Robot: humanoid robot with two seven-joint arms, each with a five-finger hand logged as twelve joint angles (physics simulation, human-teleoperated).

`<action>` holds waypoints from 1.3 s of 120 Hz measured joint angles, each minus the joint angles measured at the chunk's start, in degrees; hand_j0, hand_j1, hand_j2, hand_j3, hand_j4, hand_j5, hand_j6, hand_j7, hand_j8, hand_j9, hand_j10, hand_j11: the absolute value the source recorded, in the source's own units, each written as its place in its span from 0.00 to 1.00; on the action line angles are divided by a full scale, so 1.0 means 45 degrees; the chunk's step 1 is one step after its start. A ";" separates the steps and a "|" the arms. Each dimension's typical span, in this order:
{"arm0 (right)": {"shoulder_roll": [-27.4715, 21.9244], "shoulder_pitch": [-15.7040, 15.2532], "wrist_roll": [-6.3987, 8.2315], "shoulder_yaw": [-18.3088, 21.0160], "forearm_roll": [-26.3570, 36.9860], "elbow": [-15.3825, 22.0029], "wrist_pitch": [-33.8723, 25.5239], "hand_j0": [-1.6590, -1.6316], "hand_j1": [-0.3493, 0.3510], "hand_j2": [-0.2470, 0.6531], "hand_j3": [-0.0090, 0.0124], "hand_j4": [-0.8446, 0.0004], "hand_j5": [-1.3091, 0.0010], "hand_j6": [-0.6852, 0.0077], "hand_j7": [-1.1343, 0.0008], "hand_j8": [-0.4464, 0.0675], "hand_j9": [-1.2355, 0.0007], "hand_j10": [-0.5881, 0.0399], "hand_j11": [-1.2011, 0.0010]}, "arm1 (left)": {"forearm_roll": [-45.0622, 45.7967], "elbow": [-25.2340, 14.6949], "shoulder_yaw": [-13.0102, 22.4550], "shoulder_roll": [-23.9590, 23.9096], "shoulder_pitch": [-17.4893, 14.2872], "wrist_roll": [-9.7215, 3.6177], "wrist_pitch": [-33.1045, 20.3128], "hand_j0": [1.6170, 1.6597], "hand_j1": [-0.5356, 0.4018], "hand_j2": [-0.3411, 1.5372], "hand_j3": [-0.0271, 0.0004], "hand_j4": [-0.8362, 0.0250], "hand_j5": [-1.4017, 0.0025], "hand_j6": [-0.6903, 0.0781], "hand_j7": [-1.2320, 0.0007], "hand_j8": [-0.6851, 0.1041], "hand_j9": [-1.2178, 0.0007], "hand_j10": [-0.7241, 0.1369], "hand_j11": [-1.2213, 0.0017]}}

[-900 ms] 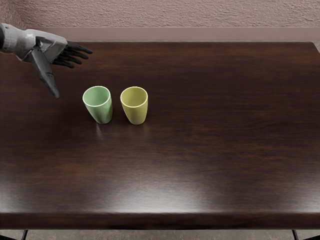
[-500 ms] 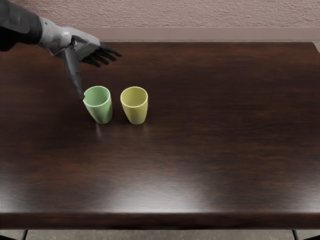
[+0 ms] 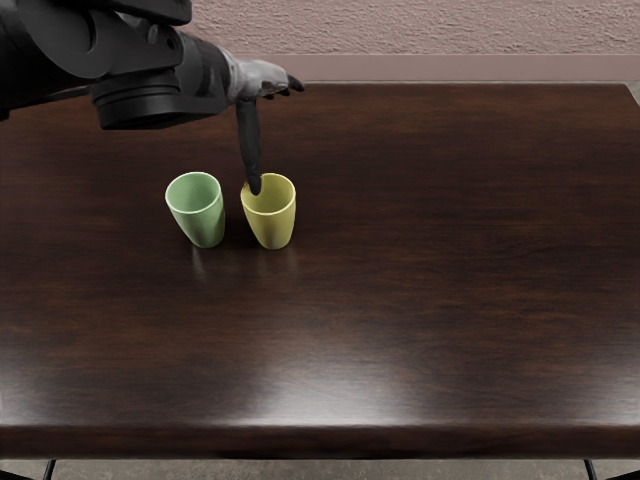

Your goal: Pick up cup and place in cup with left hand

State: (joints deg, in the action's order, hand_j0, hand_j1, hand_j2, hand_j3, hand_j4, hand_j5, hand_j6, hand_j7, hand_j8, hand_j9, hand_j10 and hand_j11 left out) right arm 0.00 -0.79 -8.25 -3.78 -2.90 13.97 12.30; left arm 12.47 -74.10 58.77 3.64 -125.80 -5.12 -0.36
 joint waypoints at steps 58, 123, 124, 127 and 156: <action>0.0000 0.0000 0.0003 0.0002 0.0000 0.0000 0.0000 0.04 0.03 0.27 0.42 0.98 0.98 0.97 0.98 0.84 0.98 0.91 0.98 | 0.0103 -0.0637 -0.0820 -0.0810 0.1829 -0.1851 -0.3073 0.96 0.93 0.18 0.99 0.96 0.99 0.89 0.99 0.86 0.99 0.83 0.99; 0.0000 0.0000 0.0002 0.0000 0.0000 0.0000 0.0000 0.04 0.03 0.27 0.42 0.98 0.98 0.97 0.98 0.84 0.98 0.91 0.98 | 0.0084 -0.0600 -0.1622 -0.0810 0.2990 -0.2030 -0.5150 0.96 0.93 0.18 0.99 0.96 0.99 0.89 0.99 0.86 0.99 0.83 0.99; 0.0000 0.0000 0.0003 0.0000 0.0000 0.0000 0.0000 0.04 0.03 0.27 0.42 0.98 0.98 0.97 0.98 0.84 0.98 0.91 0.98 | 0.0079 -0.0600 -0.1629 -0.0810 0.2992 -0.2030 -0.5175 0.96 0.93 0.18 0.99 0.96 0.99 0.89 0.99 0.86 0.99 0.83 0.99; 0.0000 0.0000 0.0004 0.0000 0.0000 0.0000 0.0000 0.04 0.03 0.27 0.42 0.98 0.98 0.97 0.98 0.84 0.98 0.91 0.98 | 0.0069 -0.0601 -0.1644 -0.0810 0.3002 -0.2029 -0.5242 0.96 0.93 0.18 0.99 0.96 0.99 0.89 0.99 0.86 0.99 0.83 0.99; 0.0000 0.0000 -0.0001 0.0000 0.0000 0.0000 0.0000 0.04 0.03 0.27 0.42 0.98 0.98 0.97 0.98 0.84 0.98 0.91 0.98 | 0.0117 -0.0584 -0.1682 -0.0810 0.3513 -0.2011 -0.5850 0.96 0.86 0.19 0.99 0.90 0.94 0.82 0.93 0.79 0.93 0.77 0.93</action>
State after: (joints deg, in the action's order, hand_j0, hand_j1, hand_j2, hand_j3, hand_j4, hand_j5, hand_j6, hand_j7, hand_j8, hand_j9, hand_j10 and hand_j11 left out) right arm 0.00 -0.79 -8.25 -3.78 -2.90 13.97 12.30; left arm 13.00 -76.72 51.20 0.00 -109.99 -14.17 -26.69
